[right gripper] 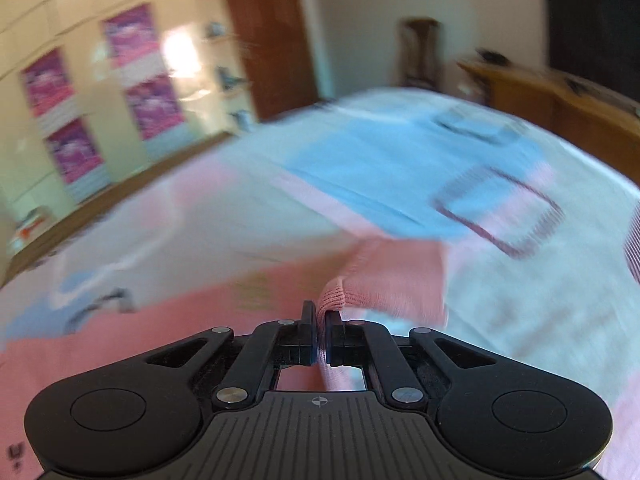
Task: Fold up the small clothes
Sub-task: 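Reach the right tool to the green-printed sleeve cuff and close on it, then fold the held sleeve across the sweatshirt body with the right tool, release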
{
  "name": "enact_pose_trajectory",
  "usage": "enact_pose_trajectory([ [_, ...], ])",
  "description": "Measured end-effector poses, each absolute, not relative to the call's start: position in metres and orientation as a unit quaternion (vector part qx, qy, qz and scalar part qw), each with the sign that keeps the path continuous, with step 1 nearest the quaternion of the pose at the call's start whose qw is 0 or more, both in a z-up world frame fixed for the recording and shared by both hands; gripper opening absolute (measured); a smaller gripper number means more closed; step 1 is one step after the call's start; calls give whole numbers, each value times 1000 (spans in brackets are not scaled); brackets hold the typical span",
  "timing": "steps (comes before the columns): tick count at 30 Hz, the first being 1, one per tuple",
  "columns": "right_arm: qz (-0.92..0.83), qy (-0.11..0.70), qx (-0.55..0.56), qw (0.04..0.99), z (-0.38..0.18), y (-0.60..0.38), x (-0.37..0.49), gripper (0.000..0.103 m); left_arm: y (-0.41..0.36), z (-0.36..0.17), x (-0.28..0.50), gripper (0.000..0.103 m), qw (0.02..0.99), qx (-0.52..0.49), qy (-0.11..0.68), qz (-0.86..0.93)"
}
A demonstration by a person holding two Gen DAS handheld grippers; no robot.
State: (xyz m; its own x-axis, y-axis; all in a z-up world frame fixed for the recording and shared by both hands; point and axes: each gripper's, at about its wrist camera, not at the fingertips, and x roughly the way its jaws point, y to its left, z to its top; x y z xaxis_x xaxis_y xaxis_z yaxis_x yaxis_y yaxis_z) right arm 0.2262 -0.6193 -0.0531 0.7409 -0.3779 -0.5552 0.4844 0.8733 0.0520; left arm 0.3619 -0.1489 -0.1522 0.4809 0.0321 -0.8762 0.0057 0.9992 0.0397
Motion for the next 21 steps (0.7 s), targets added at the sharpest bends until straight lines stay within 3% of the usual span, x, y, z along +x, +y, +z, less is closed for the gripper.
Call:
enact_pose_trajectory([
  [9,9,272,16,962,-45,-426,276,3,-89,-127,347,65,871,-16,489,42],
  [17,144,382,-40,912,-138,-277,297,4,-35,-126,338,65,874,-31,481,60],
  [18,139,395,-48,907,-148,-270,298,6,-35,-128,338,66,873,-32,483,52],
  [20,137,410,-50,900,-158,-265,296,31,-36,-132,338,68,873,-35,485,33],
  [21,141,410,-40,900,-157,-267,292,39,-38,-134,337,70,872,-35,487,21],
])
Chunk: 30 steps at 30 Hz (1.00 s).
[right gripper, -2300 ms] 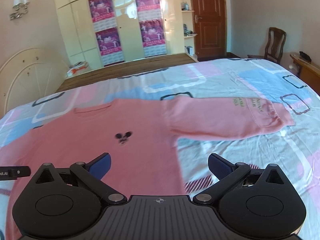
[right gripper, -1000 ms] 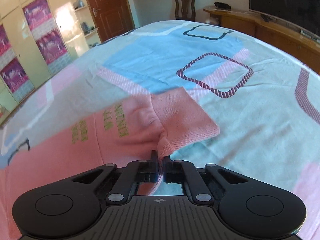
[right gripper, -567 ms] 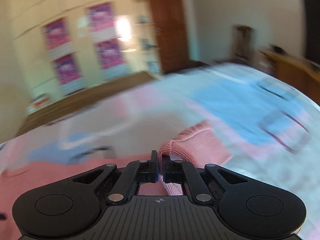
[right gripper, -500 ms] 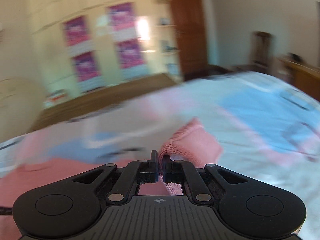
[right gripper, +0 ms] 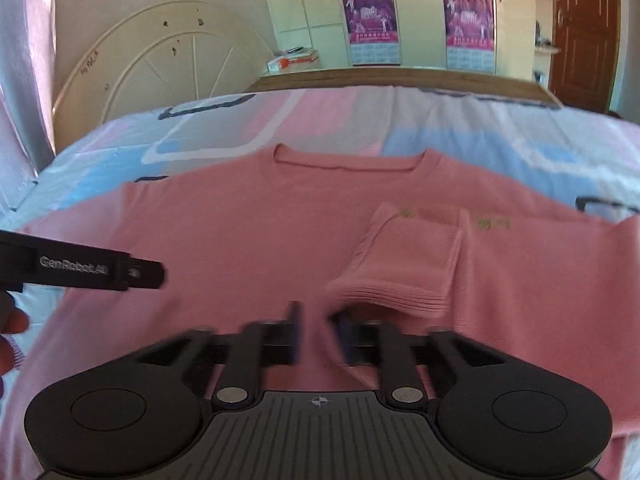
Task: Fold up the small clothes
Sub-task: 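Fold the held sleeve across the sweatshirt body with the right tool, release, then grasp the other sleeve cuff with the left tool and lift it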
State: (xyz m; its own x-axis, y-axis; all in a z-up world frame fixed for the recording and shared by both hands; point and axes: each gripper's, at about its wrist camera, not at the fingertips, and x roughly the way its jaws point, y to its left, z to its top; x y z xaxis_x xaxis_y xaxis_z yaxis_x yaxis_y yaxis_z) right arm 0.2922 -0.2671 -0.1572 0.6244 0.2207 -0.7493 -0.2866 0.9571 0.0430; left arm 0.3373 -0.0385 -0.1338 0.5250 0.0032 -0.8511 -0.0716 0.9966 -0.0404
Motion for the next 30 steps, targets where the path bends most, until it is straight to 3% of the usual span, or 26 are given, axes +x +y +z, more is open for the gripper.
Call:
enact_pose_trajectory([
  [1,143,407,-31,902,-155,-274,289,49,-44,-136,338,71,872,-38,488,4],
  [2,145,402,-27,904,-152,-277,285,51,-49,-139,337,72,872,-39,487,-12],
  [13,-24,374,-51,926,-121,-373,223,51,-154,-157,332,72,874,68,459,-145],
  [20,-84,397,-27,913,-133,-421,197,51,-172,-179,341,59,890,61,432,-135],
  [22,-90,397,-26,913,-135,-425,198,51,-166,-179,347,47,898,41,420,-126],
  [24,-92,394,-23,914,-134,-426,204,51,-159,-177,352,16,906,12,404,-125],
  [25,-93,392,-21,915,-133,-426,208,51,-155,-175,354,11,909,-5,399,-122],
  [30,-89,385,-15,918,-135,-422,226,51,-126,-151,352,10,927,-73,351,-109],
])
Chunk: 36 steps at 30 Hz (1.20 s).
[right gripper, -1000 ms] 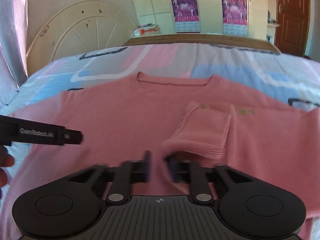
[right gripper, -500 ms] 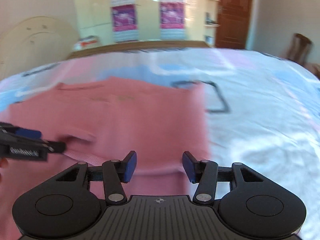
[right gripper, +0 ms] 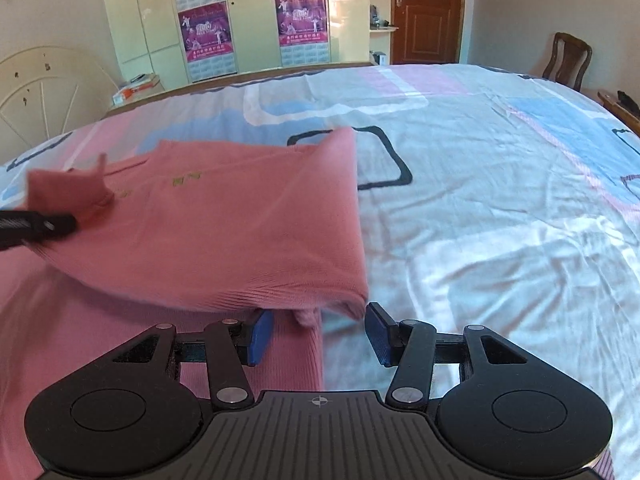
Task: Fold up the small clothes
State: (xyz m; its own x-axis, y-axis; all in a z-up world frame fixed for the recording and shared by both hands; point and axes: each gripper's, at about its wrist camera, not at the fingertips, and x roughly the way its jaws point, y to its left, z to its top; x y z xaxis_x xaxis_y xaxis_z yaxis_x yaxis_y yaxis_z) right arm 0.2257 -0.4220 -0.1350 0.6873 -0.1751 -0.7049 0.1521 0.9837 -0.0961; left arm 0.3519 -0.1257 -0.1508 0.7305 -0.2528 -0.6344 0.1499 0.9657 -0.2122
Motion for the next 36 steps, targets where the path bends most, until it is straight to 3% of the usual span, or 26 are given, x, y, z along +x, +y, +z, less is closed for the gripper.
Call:
enact_pose_trajectory([
  [5,-85,380,-10,921,-138,-419,239,48,-86,-127,342,10,938,-135,311,-75],
  [6,-82,378,-9,922,-139,-417,241,42,-79,-126,341,10,939,-141,307,-68],
  [7,-76,378,-11,922,-139,-415,243,17,-71,-127,338,10,940,-146,305,-54],
  [8,-79,380,-19,921,-140,-412,245,10,-64,-131,337,10,940,-147,306,-43],
  [13,-93,380,-9,920,-143,-422,237,10,-41,-175,337,10,913,-162,375,-6],
  [17,-82,394,3,916,-142,-426,231,10,-44,-181,334,21,909,-155,386,-4],
  [19,-65,400,9,914,-136,-429,225,12,-40,-175,336,37,908,-160,388,-1],
  [20,-56,401,15,914,-132,-430,221,18,-38,-173,337,59,908,-165,386,5],
  [21,-49,395,23,917,-127,-431,215,23,-29,-169,335,75,907,-175,383,17],
  [23,-39,381,33,923,-117,-431,211,39,-23,-169,336,69,906,-193,375,36],
  [24,-38,372,30,927,-112,-431,213,39,-18,-169,333,64,907,-197,369,47],
  [28,-44,366,31,929,-110,-437,248,39,-4,-153,323,62,925,-190,316,90],
  [36,-51,378,67,922,-129,-456,339,39,-33,-168,365,62,920,-119,372,44],
])
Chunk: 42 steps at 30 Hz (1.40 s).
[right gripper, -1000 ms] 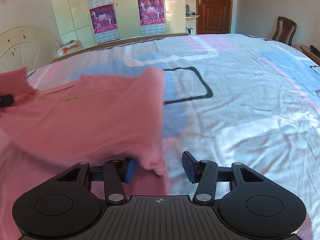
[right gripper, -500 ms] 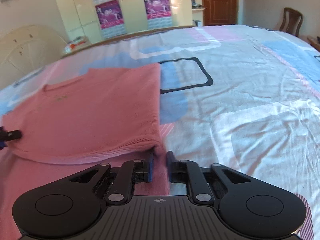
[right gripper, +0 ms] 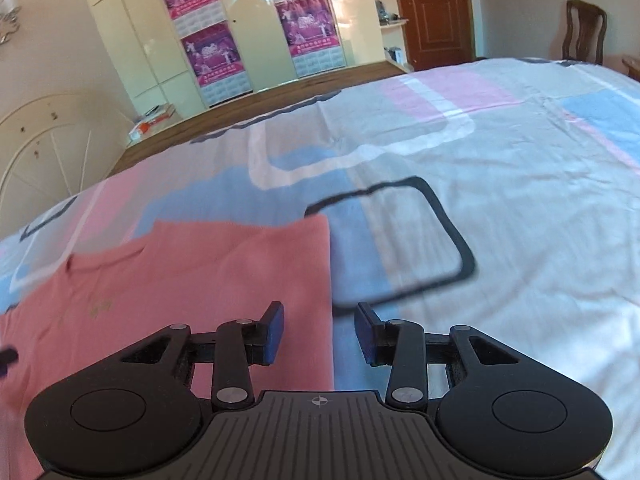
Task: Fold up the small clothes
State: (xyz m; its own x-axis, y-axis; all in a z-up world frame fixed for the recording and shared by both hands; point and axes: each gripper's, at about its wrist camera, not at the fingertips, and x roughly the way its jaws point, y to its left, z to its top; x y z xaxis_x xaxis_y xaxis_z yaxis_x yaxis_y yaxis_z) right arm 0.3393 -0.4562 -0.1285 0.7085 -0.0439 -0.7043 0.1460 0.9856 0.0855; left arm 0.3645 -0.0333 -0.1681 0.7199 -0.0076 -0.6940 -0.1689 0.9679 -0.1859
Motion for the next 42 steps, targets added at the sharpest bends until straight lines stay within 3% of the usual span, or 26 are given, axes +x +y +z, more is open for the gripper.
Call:
enact_pose_trajectory([
  [4,-46,383,89,918,-136,-463,369,38,-38,-186,368,65,915,-107,387,45],
  [5,-42,383,92,918,-137,-464,374,18,-38,-188,367,66,916,-104,385,47],
  [6,-40,388,90,916,-137,-464,378,8,-39,-187,367,66,916,-101,385,47],
  [10,-66,376,36,924,-141,-458,375,8,-44,-185,363,68,918,-82,384,49],
  [13,-74,367,3,927,-142,-449,373,9,-46,-185,364,70,919,-70,386,49],
  [16,-93,347,-6,933,-132,-444,364,25,-44,-175,360,69,920,-76,383,49],
  [18,-75,334,-7,939,-124,-438,354,26,-45,-172,356,75,922,-71,378,44],
  [23,-39,393,-43,918,-143,-415,346,26,-46,-182,358,73,913,-58,403,40],
  [30,9,372,-24,928,-113,-374,313,27,-20,-155,334,76,913,-79,398,35],
  [35,82,377,-18,922,-111,-312,294,42,25,-144,310,79,909,-105,399,64],
  [42,154,386,-37,909,-126,-222,273,42,112,-140,276,79,893,-170,398,126],
])
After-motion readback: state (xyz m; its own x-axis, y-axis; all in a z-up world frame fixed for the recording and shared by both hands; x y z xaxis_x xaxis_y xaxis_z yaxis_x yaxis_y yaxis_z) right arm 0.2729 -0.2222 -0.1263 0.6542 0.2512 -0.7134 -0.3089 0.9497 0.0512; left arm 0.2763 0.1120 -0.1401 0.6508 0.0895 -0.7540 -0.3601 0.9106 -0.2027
